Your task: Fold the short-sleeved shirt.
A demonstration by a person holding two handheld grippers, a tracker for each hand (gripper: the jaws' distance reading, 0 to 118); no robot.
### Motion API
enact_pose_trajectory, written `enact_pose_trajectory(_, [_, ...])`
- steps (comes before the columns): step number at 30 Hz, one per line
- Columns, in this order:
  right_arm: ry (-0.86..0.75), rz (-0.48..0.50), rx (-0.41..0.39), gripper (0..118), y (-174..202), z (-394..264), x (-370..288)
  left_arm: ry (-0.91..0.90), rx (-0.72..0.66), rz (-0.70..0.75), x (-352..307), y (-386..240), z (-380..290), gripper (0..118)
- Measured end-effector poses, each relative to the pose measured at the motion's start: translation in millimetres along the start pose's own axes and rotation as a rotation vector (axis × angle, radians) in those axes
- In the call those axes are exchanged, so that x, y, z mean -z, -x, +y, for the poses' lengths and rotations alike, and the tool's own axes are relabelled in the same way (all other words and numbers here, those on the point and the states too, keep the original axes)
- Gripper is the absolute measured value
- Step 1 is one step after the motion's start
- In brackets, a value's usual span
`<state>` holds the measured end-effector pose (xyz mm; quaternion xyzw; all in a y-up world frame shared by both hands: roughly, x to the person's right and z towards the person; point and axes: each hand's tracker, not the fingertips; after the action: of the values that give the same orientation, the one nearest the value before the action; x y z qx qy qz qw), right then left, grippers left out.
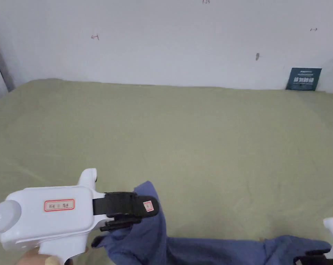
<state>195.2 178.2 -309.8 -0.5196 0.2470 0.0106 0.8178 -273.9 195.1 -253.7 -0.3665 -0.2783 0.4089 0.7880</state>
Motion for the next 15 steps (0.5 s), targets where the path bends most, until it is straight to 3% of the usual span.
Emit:
enact_pose_trajectory(11, [-0.042,-0.041,0.085,0,-50,-24,-23,0.224,0.012,0.067,189,-18,-42,8])
enact_pose_trajectory(12, [-0.044,-0.039,0.092,0,-53,-25,-24,0.25,-0.008,0.074,199,-11,-47,16])
enact_pose_trajectory(14, [-0.046,-0.043,0.105,0,-59,-28,-25,0.282,-0.022,0.08,211,1,-53,74])
enact_pose_trajectory(15, [-0.045,-0.049,0.111,0,-60,-30,-26,0.284,-0.059,0.072,212,5,-57,92])
